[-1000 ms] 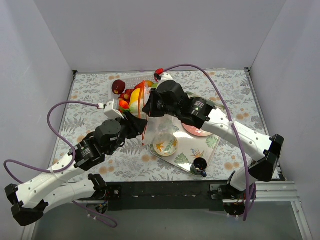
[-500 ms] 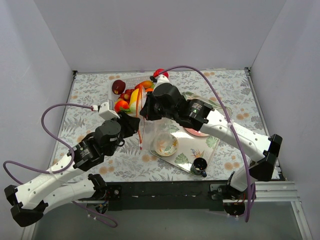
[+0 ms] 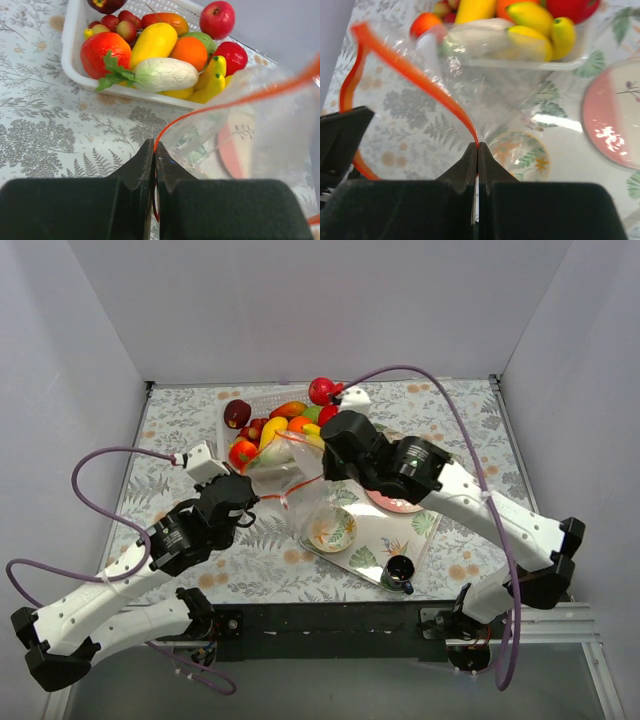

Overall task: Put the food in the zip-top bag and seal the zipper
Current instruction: Open the zipper of the food storage bag.

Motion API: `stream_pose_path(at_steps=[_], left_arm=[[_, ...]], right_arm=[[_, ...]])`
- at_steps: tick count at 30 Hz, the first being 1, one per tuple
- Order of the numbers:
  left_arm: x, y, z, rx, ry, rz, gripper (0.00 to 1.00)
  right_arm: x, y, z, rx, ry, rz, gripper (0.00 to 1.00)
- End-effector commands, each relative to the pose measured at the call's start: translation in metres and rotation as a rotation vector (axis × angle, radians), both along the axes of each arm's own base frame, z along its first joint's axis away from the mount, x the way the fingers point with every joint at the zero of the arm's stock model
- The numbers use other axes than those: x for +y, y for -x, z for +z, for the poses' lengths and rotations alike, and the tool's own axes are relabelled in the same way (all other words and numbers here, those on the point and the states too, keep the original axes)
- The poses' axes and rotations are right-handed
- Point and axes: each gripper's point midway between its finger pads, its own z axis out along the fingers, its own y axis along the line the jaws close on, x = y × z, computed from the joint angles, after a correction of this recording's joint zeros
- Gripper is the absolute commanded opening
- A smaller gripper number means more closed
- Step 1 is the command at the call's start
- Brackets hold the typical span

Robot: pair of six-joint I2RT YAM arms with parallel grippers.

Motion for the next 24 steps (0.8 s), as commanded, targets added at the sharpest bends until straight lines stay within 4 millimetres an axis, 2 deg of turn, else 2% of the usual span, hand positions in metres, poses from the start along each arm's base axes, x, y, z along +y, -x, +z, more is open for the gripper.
stream_pose_path(at_steps=[1,2,3,4,5,6,8,10,11,12,14,15,16,18,19,22,24], left_arm=[[0.030,0.001,0.001,0.002,-0.035,0.108,0.00],[0.029,0.001,0.001,0.004,-0.030,0.106,0.00],[0.026,0.000,0.000,0.007,-0.025,0.096,0.00],[0.014,0.000,-0.002,0.020,-0.011,0.040,0.00],[0.001,-0.005,0.010,-0.031,0.010,-0.018,0.00],[-0.010,-0.007,0.015,-0.049,0.033,-0.062,0.00],[-0.046,-0.010,0.029,-0.097,0.096,-0.211,0.00],[-0.069,-0.012,0.032,-0.088,0.109,-0.295,0.00],[-0.088,-0.016,0.033,-0.074,0.118,-0.346,0.02],[-0.096,-0.018,0.032,-0.067,0.126,-0.366,0.05],[-0.120,-0.018,0.037,-0.083,0.156,-0.452,0.25],[-0.129,-0.021,0.036,-0.076,0.157,-0.473,0.34],[-0.137,-0.021,0.038,-0.076,0.167,-0.502,0.42],[-0.149,-0.021,0.048,-0.088,0.189,-0.543,0.53],[-0.151,-0.021,0.052,-0.092,0.198,-0.549,0.59],[-0.152,-0.015,0.070,-0.127,0.231,-0.583,0.64],[-0.154,-0.009,0.077,-0.137,0.248,-0.614,0.75]], right_arm=[[-0.091,-0.019,0.035,-0.130,0.064,-0.228,0.01],[-0.104,-0.021,0.042,-0.142,0.050,-0.252,0.01],[-0.106,-0.021,0.046,-0.152,0.037,-0.250,0.01],[-0.105,-0.021,0.051,-0.162,0.020,-0.240,0.01],[-0.098,-0.019,0.055,-0.159,0.002,-0.198,0.01],[-0.092,-0.019,0.057,-0.156,-0.009,-0.178,0.01],[-0.073,-0.019,0.055,-0.138,-0.022,-0.119,0.01],[-0.062,-0.021,0.054,-0.135,-0.037,-0.096,0.01],[-0.057,-0.023,0.051,-0.133,-0.028,-0.085,0.01],[-0.055,-0.026,0.053,-0.142,-0.028,-0.086,0.01],[-0.057,-0.035,0.046,-0.152,0.028,-0.119,0.01],[-0.058,-0.038,0.055,-0.167,0.027,-0.129,0.01],[-0.061,-0.041,0.054,-0.166,0.047,-0.141,0.01],[-0.071,-0.044,0.054,-0.171,0.106,-0.179,0.01],[-0.076,-0.046,0.061,-0.186,0.106,-0.201,0.01],[-0.105,-0.051,0.071,-0.221,0.148,-0.266,0.01],[-0.118,-0.055,0.070,-0.227,0.182,-0.286,0.01]])
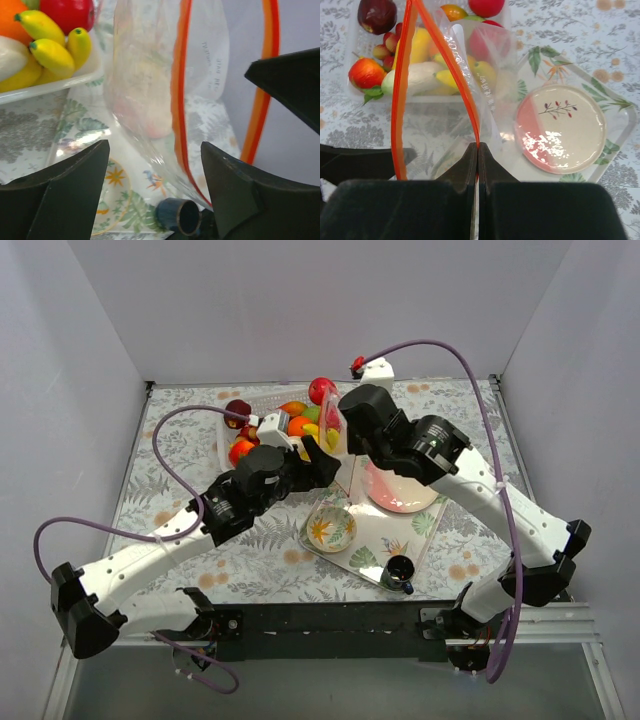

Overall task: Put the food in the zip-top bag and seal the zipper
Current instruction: Open the zipper of the food storage bag, then pick up the fake vegetable from the bin.

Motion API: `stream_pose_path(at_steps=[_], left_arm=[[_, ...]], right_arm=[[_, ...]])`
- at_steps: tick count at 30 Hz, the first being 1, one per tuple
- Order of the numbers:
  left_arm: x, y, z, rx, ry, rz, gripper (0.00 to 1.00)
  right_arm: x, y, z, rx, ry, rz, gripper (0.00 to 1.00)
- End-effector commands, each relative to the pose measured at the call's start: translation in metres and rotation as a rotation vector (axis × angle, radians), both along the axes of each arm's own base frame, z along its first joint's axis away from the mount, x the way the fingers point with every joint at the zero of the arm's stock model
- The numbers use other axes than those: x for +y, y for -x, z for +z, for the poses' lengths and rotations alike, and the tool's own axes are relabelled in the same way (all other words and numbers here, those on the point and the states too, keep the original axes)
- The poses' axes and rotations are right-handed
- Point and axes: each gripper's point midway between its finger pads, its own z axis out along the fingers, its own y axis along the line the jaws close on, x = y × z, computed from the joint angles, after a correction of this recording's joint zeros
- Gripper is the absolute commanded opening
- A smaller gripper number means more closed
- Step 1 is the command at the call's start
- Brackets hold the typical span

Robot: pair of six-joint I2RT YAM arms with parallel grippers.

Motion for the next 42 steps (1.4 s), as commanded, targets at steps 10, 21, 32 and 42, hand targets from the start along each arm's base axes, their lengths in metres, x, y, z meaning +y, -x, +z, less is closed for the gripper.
stream_pose_path(at_steps=[10,21,32,42], left_arm=[[0.014,0.030,0.095,-0.136,0.201,-0.083,0.80],[0.137,-0.030,0.006,0.157,-0.003,0.580,0.77],[0.144,-0.071,-0.059,0.522,0.297,0.958,0.72],[0.151,-0.086,-0.099,0.616,0.380,1.108,0.67]], right_arm=[[-0.088,-0.028,0.026,-0.107,0.159,-0.232,0.01],[-0.071,-0.048,-0.005,-0.080,0.256,-0.236,0.01],[-0.064,-0.044,-0.022,-0.048,0.196,-0.184,0.01],[-0.073,-0.029,-0.033,-0.036,0.163,-0.155,0.01]])
